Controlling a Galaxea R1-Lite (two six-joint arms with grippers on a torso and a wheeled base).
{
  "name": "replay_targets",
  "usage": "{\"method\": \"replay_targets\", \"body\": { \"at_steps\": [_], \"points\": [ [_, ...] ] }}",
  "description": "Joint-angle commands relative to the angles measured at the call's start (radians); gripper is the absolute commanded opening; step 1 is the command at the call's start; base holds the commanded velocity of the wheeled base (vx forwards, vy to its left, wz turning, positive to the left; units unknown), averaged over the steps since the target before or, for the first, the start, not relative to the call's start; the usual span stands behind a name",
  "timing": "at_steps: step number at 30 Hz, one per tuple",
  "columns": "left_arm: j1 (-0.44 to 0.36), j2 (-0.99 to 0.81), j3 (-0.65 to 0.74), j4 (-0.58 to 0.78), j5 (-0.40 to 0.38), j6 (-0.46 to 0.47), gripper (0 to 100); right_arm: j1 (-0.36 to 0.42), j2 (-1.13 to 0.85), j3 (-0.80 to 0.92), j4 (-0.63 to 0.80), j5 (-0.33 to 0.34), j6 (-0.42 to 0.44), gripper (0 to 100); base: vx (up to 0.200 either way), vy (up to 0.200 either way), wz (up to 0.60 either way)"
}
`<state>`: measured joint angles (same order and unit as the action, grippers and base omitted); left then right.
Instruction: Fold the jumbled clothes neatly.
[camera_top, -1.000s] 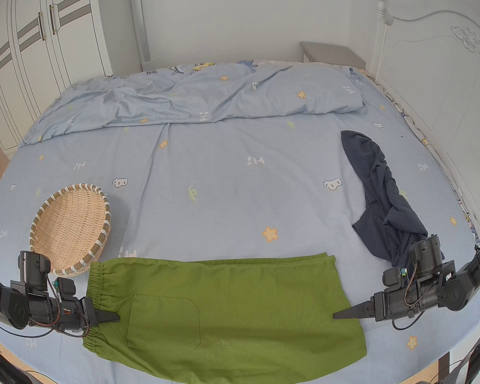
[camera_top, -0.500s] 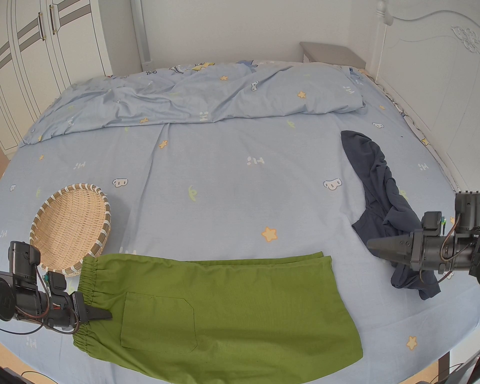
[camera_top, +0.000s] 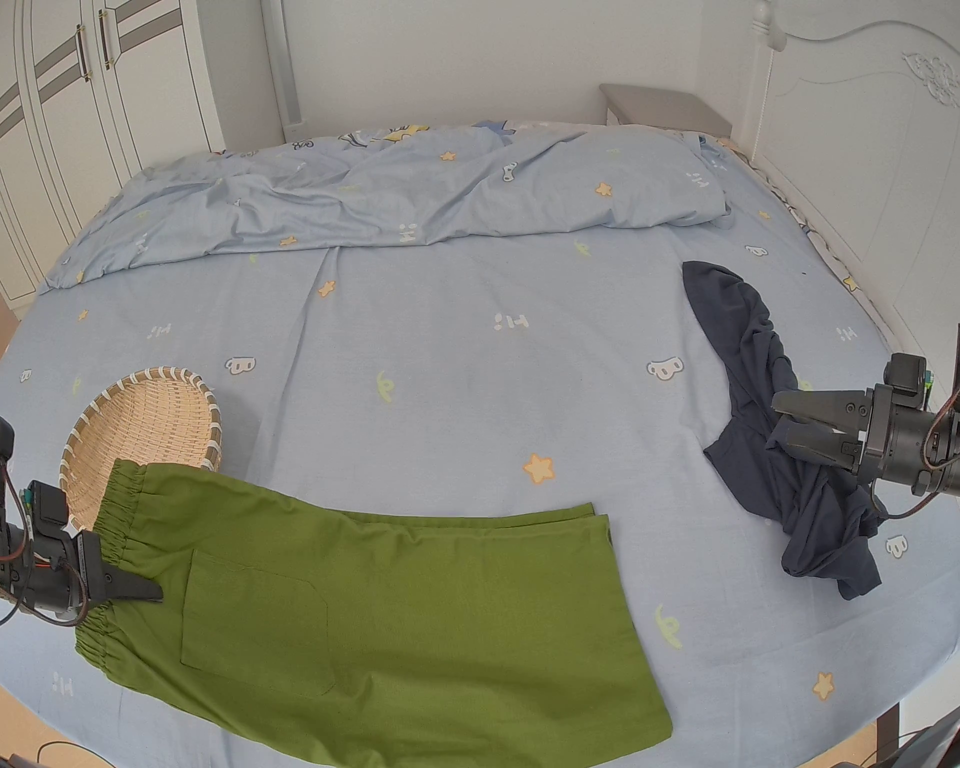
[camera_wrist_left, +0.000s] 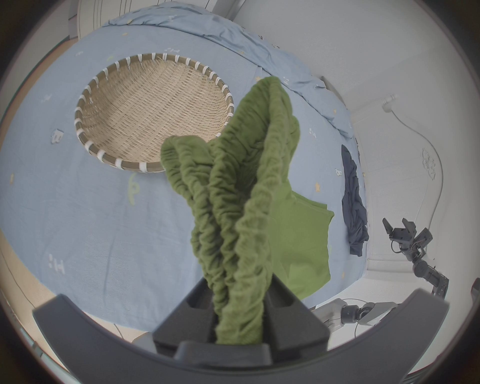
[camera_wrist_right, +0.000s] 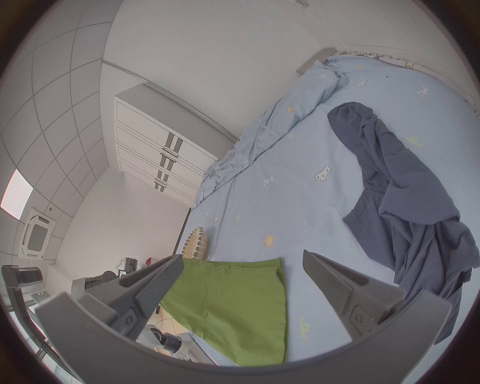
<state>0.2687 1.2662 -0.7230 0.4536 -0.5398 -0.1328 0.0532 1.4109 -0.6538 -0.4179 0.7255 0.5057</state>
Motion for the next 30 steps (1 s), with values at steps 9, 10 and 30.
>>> {"method": "replay_targets", "body": {
  "at_steps": [9, 10, 30],
  "points": [
    [-0.037, -0.021, -0.208, 0.157, 0.170, 0.107, 0, 0.005, -0.021, -0.001, 0.002, 0.000, 0.002, 100, 0.000, 0.000, 0.00],
    [-0.086, -0.021, -0.214, 0.158, 0.221, 0.101, 0, 0.005, -0.021, -0.001, 0.002, 0.000, 0.002, 100, 0.000, 0.000, 0.00],
    [-0.810, 0.145, -0.570, 0.339, 0.466, -0.430, 0, 0.010, -0.013, 0.006, 0.001, -0.001, 0.000, 100, 0.000, 0.000, 0.00]
  ]
}}
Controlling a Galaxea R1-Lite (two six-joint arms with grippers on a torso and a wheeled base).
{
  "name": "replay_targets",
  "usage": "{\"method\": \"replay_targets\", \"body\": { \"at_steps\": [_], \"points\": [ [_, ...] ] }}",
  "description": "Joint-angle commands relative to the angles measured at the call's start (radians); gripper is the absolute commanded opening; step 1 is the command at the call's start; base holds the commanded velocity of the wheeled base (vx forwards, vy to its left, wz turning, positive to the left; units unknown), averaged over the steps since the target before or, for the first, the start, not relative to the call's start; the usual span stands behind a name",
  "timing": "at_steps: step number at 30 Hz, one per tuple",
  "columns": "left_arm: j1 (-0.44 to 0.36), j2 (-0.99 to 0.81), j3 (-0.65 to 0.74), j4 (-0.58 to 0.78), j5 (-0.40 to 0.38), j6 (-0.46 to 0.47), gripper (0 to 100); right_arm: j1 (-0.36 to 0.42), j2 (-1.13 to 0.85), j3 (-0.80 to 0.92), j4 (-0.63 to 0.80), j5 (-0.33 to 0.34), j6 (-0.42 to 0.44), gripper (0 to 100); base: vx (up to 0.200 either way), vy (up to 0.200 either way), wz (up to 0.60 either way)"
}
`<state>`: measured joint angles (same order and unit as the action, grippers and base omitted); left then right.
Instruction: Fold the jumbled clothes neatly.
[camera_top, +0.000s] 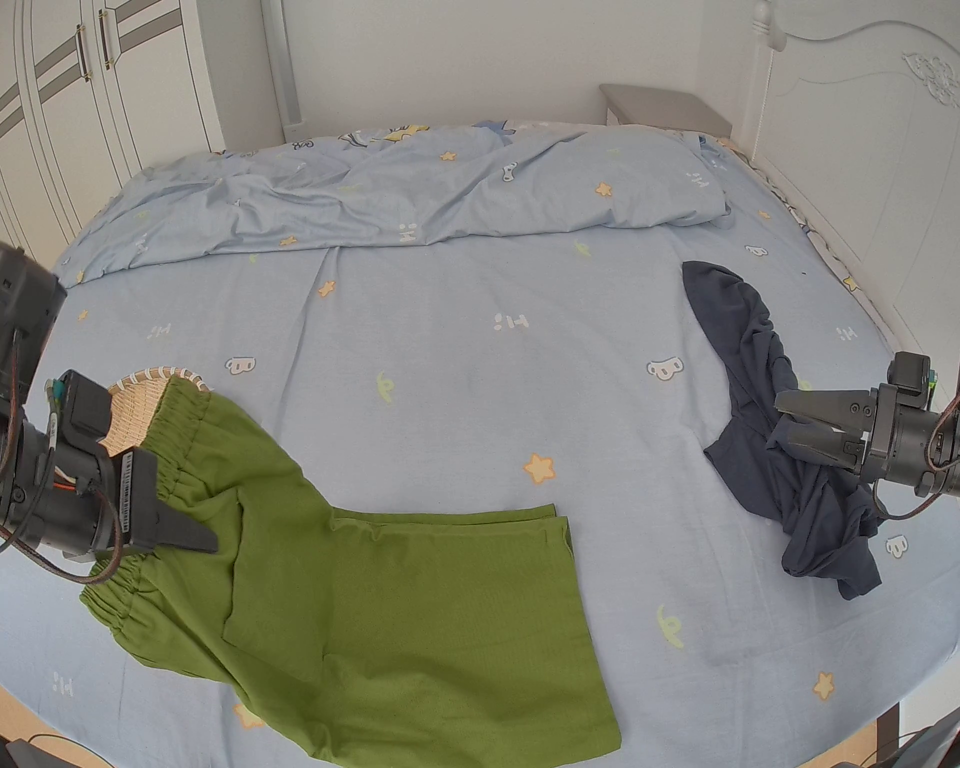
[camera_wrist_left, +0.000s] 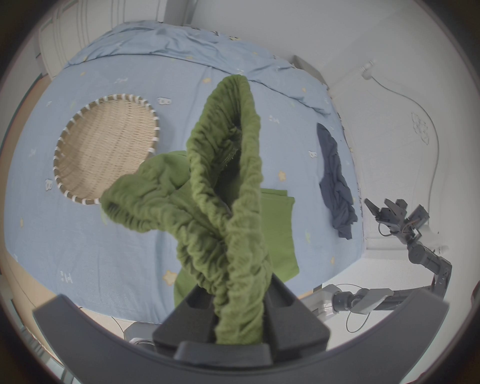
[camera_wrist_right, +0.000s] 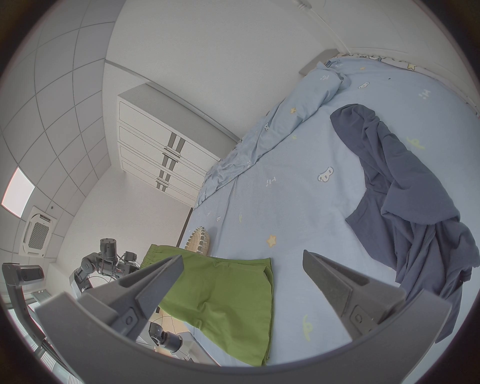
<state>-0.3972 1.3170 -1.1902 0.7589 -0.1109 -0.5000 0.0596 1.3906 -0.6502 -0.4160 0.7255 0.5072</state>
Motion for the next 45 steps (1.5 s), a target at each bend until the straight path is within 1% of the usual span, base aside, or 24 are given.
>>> {"method": "replay_targets", "body": {
  "at_steps": [1, 6, 8, 9, 11, 13, 15, 17, 19, 20, 23, 24, 28, 37, 45],
  "points": [
    [-0.155, 0.103, -0.106, 0.034, 0.039, -0.065, 0, 0.003, 0.007, 0.003, -0.001, -0.001, -0.001, 100, 0.000, 0.000, 0.00],
    [-0.273, 0.174, -0.117, 0.028, 0.043, -0.111, 0, 0.006, 0.007, 0.004, 0.000, -0.005, -0.001, 100, 0.000, 0.000, 0.00],
    [-0.273, 0.174, -0.117, 0.028, 0.043, -0.111, 0, 0.006, 0.007, 0.004, 0.000, -0.005, -0.001, 100, 0.000, 0.000, 0.00],
    [-0.347, 0.214, -0.118, 0.016, 0.063, -0.130, 0, 0.017, 0.007, 0.006, 0.000, -0.009, -0.001, 100, 0.000, 0.000, 0.00],
    [-0.365, 0.240, -0.121, 0.011, 0.079, -0.132, 0, 0.019, 0.007, 0.006, 0.000, -0.009, -0.001, 100, 0.000, 0.000, 0.00],
    [-0.390, 0.303, -0.131, -0.015, 0.129, -0.150, 0, 0.025, 0.007, 0.006, 0.009, -0.011, -0.003, 100, 0.000, 0.000, 0.00],
    [-0.417, 0.340, -0.141, -0.047, 0.168, -0.196, 0, 0.025, 0.007, 0.006, 0.013, -0.011, -0.004, 100, 0.000, 0.000, 0.00],
    [-0.439, 0.363, -0.144, -0.064, 0.178, -0.235, 0, 0.025, 0.008, 0.006, 0.013, -0.011, -0.006, 100, 0.000, 0.000, 0.00],
    [-0.445, 0.369, -0.143, -0.067, 0.177, -0.247, 0, 0.025, 0.010, 0.006, 0.013, -0.012, -0.006, 100, 0.000, 0.000, 0.00],
    [-0.462, 0.383, -0.144, -0.076, 0.177, -0.261, 0, 0.025, 0.010, 0.006, 0.013, -0.012, -0.007, 100, 0.000, 0.000, 0.00],
    [-0.466, 0.389, -0.146, -0.089, 0.178, -0.272, 0, 0.025, 0.010, 0.007, 0.013, -0.012, -0.007, 100, 0.000, 0.000, 0.00],
    [-0.469, 0.386, -0.141, -0.127, 0.177, -0.298, 0, 0.025, 0.011, 0.007, 0.013, -0.012, -0.007, 100, 0.000, 0.000, 0.00],
    [-0.476, 0.383, -0.132, -0.141, 0.174, -0.301, 0, 0.025, 0.011, 0.007, 0.013, -0.012, -0.007, 100, 0.000, 0.000, 0.00],
    [-0.552, 0.407, -0.129, -0.156, 0.174, -0.302, 0, 0.025, 0.007, 0.009, 0.013, -0.012, -0.009, 100, 0.000, 0.000, 0.00],
    [-0.560, 0.450, -0.118, -0.216, 0.174, -0.304, 0, 0.026, 0.008, 0.009, 0.013, -0.012, -0.009, 100, 0.000, 0.000, 0.00]
  ]
}}
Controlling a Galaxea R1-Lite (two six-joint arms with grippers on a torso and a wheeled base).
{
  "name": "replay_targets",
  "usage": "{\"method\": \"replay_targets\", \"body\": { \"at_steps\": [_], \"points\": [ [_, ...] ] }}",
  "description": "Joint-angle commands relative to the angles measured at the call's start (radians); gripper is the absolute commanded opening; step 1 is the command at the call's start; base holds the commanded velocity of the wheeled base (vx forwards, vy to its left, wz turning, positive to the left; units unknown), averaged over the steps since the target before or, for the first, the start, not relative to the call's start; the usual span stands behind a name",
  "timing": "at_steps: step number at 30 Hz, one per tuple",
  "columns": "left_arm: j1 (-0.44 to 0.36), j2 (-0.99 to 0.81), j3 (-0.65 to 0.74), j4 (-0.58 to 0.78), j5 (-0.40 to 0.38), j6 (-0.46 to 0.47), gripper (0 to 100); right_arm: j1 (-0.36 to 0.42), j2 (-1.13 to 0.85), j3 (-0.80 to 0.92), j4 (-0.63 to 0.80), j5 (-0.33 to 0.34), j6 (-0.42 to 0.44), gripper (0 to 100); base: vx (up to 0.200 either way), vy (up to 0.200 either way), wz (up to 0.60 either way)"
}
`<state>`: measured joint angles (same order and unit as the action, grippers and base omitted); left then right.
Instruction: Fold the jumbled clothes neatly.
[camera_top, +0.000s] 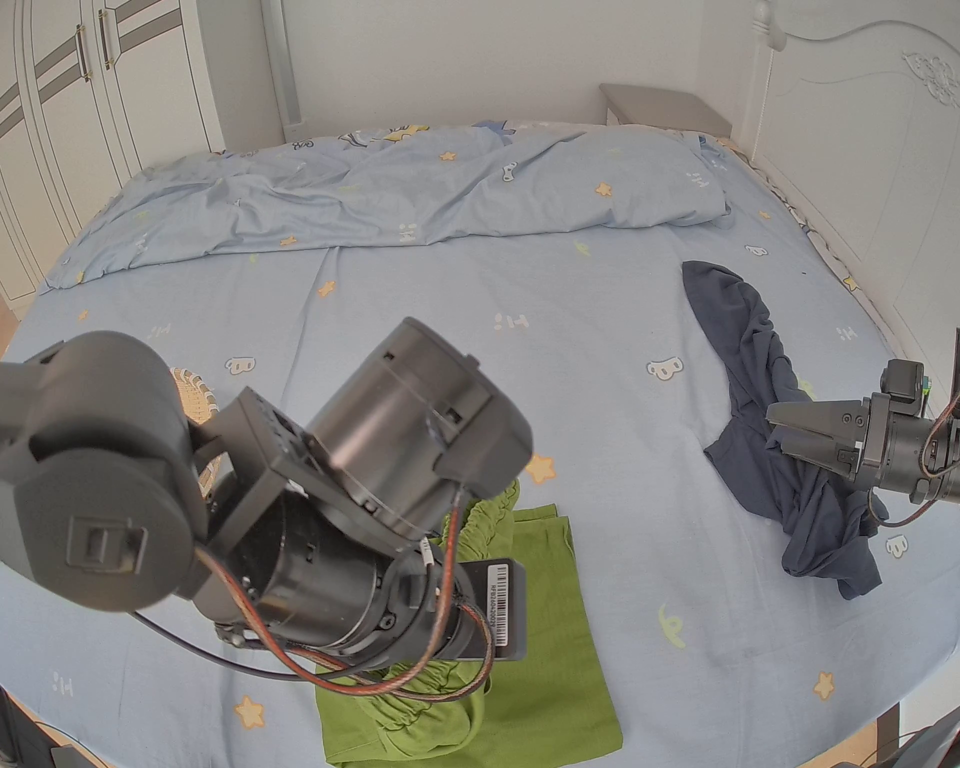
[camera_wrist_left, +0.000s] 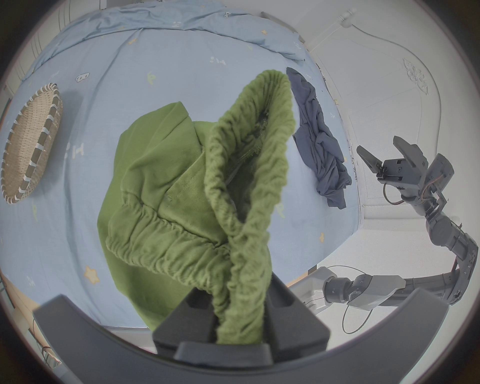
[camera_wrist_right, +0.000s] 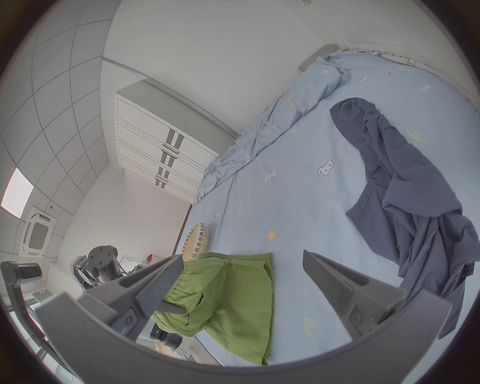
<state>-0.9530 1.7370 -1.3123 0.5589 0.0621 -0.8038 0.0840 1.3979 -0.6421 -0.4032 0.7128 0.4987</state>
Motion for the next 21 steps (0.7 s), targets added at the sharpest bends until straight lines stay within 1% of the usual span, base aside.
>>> {"method": "replay_targets", "body": {
  "at_steps": [1, 3, 4, 6, 12, 15, 19, 20, 21],
  "points": [
    [-0.006, 0.033, 0.004, -0.022, 0.002, 0.000, 0, 0.002, 0.001, 0.001, 0.000, 0.001, 0.000, 100, 0.000, 0.000, 0.00],
    [-0.021, 0.036, 0.002, -0.025, 0.001, -0.002, 0, 0.000, 0.001, 0.002, 0.000, 0.001, 0.000, 100, 0.000, 0.000, 0.00],
    [-0.021, 0.035, 0.002, -0.027, 0.001, -0.002, 100, 0.000, 0.001, 0.002, 0.000, 0.001, 0.000, 100, 0.000, 0.000, 0.00],
    [-0.026, 0.036, 0.002, -0.030, 0.001, -0.002, 100, 0.000, 0.000, 0.006, -0.002, 0.001, 0.000, 100, 0.000, 0.000, 0.00],
    [-0.027, 0.042, 0.019, -0.105, -0.005, -0.038, 100, 0.000, 0.000, 0.006, -0.002, 0.001, 0.000, 100, 0.000, 0.000, 0.00],
    [-0.027, 0.036, 0.031, -0.131, -0.016, -0.038, 100, 0.000, 0.000, 0.006, -0.002, 0.001, 0.000, 100, 0.000, 0.000, 0.00],
    [-0.013, -0.004, 0.099, -0.244, -0.079, -0.057, 100, 0.000, 0.000, 0.006, -0.002, 0.001, 0.000, 100, 0.000, 0.000, 0.00],
    [-0.004, -0.019, 0.116, -0.260, -0.094, -0.061, 100, 0.000, 0.000, 0.006, -0.002, 0.001, 0.000, 100, 0.000, 0.000, 0.00],
    [0.022, -0.036, 0.134, -0.274, -0.114, -0.063, 100, 0.000, 0.000, 0.006, -0.002, 0.001, 0.000, 100, 0.000, 0.000, 0.00]
  ]
}}
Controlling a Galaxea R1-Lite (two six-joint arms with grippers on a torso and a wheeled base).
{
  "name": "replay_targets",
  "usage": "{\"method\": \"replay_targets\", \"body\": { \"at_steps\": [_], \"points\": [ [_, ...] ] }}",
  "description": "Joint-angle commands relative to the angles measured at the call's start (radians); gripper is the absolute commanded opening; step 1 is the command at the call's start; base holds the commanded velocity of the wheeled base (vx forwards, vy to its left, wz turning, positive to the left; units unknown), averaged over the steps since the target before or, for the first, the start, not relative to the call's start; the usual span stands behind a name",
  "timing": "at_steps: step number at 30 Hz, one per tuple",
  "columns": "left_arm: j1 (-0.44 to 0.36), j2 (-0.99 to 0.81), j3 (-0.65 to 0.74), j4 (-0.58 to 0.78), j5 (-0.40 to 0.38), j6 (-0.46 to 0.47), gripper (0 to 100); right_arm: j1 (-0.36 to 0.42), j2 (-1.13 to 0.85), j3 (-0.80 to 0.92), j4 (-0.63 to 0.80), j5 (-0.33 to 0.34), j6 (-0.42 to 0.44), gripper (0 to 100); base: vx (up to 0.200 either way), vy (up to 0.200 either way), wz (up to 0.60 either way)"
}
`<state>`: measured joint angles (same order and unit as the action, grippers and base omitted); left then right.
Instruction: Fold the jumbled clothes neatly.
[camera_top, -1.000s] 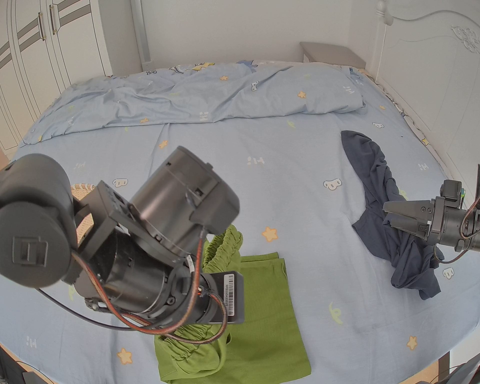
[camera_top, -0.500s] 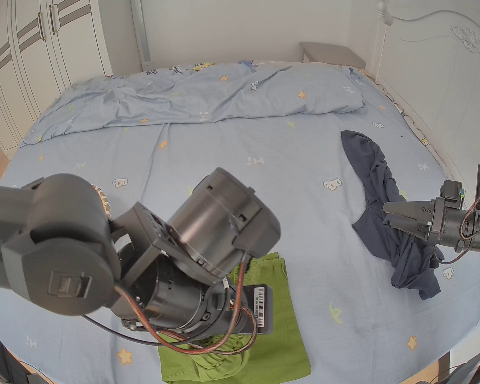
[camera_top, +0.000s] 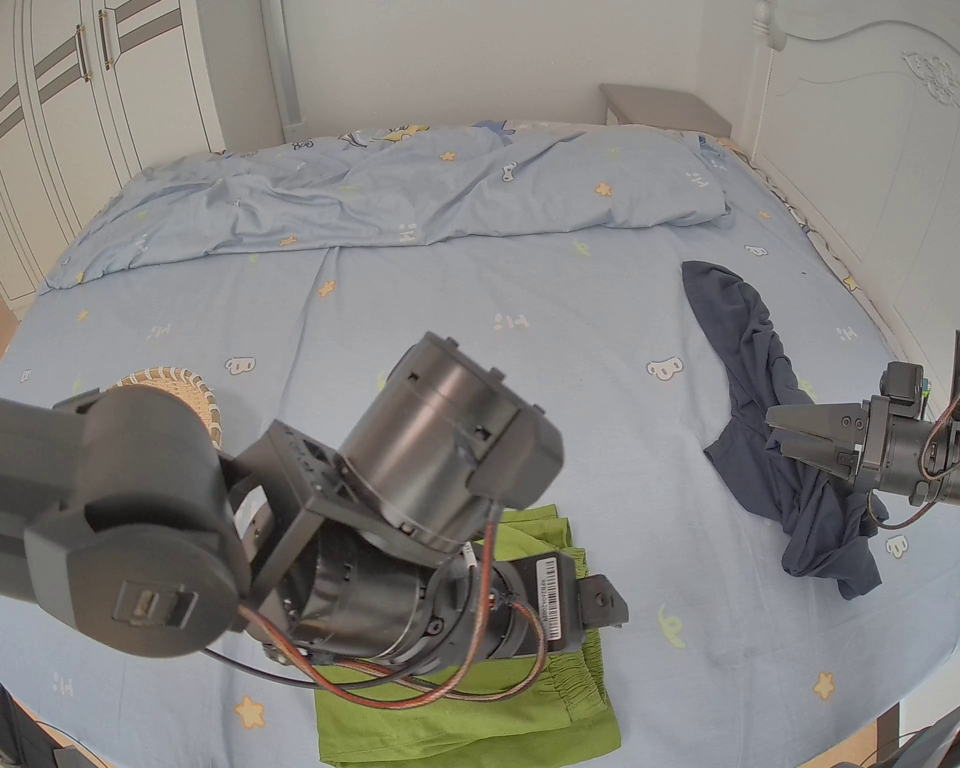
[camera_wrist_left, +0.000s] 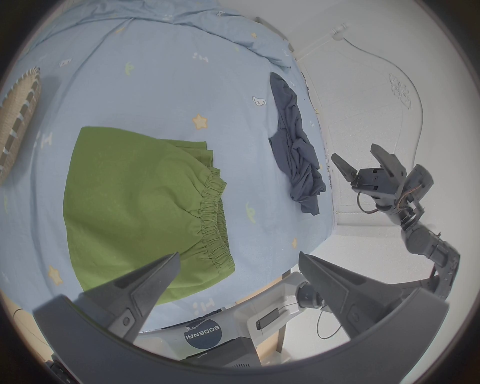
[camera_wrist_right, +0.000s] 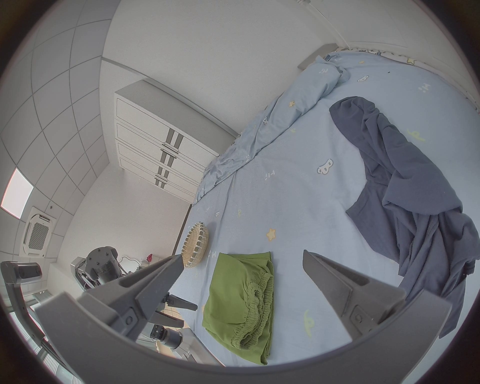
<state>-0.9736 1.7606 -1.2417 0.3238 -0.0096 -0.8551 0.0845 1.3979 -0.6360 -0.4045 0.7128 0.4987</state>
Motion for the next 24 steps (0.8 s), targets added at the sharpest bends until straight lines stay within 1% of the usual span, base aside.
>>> {"method": "replay_targets", "body": {
  "at_steps": [1, 2, 4, 5, 6, 7, 8, 9, 11, 12, 13, 14, 15, 16, 17, 19, 21, 24],
  "points": [
    [0.096, -0.092, 0.093, -0.055, -0.078, -0.012, 100, 0.000, -0.002, -0.001, -0.001, 0.002, 0.000, 100, 0.000, 0.000, 0.00],
    [0.135, -0.116, 0.116, -0.065, -0.116, -0.010, 100, 0.001, -0.003, -0.001, -0.001, 0.004, 0.000, 100, 0.000, 0.000, 0.00],
    [0.148, -0.125, 0.123, -0.069, -0.132, -0.010, 100, 0.001, -0.005, -0.001, -0.001, 0.004, 0.000, 100, 0.000, 0.000, 0.00],
    [0.296, -0.207, 0.219, -0.106, -0.311, 0.005, 100, 0.014, -0.013, 0.001, 0.003, 0.005, 0.001, 100, 0.000, 0.000, 0.00],
    [0.355, -0.231, 0.265, -0.126, -0.377, 0.019, 100, 0.024, -0.022, 0.001, 0.003, 0.004, 0.001, 100, 0.000, 0.000, 0.00],
    [0.355, -0.231, 0.265, -0.126, -0.377, 0.019, 100, 0.024, -0.022, 0.001, 0.003, 0.004, 0.001, 100, 0.000, 0.000, 0.00],
    [0.492, -0.253, 0.403, -0.195, -0.526, 0.107, 100, 0.044, -0.063, 0.002, 0.009, 0.004, 0.009, 100, 0.000, 0.000, 0.00],
    [0.559, -0.254, 0.479, -0.243, -0.583, 0.165, 100, 0.049, -0.082, 0.004, 0.015, 0.004, 0.009, 100, 0.000, 0.000, 0.00],
    [0.668, -0.247, 0.613, -0.344, -0.659, 0.269, 100, 0.058, -0.109, 0.001, 0.036, 0.004, 0.009, 100, 0.000, 0.000, 0.00],
    [0.707, -0.228, 0.662, -0.393, -0.679, 0.306, 100, 0.063, -0.119, -0.002, 0.047, 0.004, 0.009, 100, 0.000, 0.000, 0.00],
    [0.707, -0.228, 0.662, -0.393, -0.679, 0.306, 100, 0.063, -0.119, -0.002, 0.047, 0.004, 0.009, 100, 0.000, 0.000, 0.00],
    [0.765, -0.145, 0.735, -0.500, -0.705, 0.355, 100, 0.074, -0.137, -0.005, 0.061, 0.004, 0.009, 100, 0.000, 0.000, 0.00],
    [0.777, -0.109, 0.754, -0.543, -0.704, 0.363, 100, 0.077, -0.143, -0.005, 0.064, 0.005, 0.009, 100, 0.000, 0.000, 0.00],
    [0.777, -0.109, 0.754, -0.543, -0.704, 0.363, 100, 0.077, -0.143, -0.005, 0.064, 0.005, 0.009, 100, 0.000, 0.000, 0.00],
    [0.790, -0.043, 0.778, -0.623, -0.702, 0.364, 100, 0.080, -0.149, -0.001, 0.064, 0.004, 0.009, 100, 0.000, 0.000, 0.00],
    [0.793, -0.009, 0.791, -0.660, -0.701, 0.364, 100, 0.080, -0.152, -0.001, 0.064, 0.004, 0.009, 100, 0.000, 0.000, 0.00],
    [0.794, -0.009, 0.798, -0.667, -0.702, 0.366, 100, 0.080, -0.152, -0.001, 0.064, 0.004, 0.009, 100, 0.000, 0.000, 0.00],
    [0.819, -0.010, 0.808, -0.681, -0.707, 0.366, 100, 0.080, -0.151, -0.001, 0.064, 0.005, 0.009, 100, 0.000, 0.000, 0.00]
  ]
}}
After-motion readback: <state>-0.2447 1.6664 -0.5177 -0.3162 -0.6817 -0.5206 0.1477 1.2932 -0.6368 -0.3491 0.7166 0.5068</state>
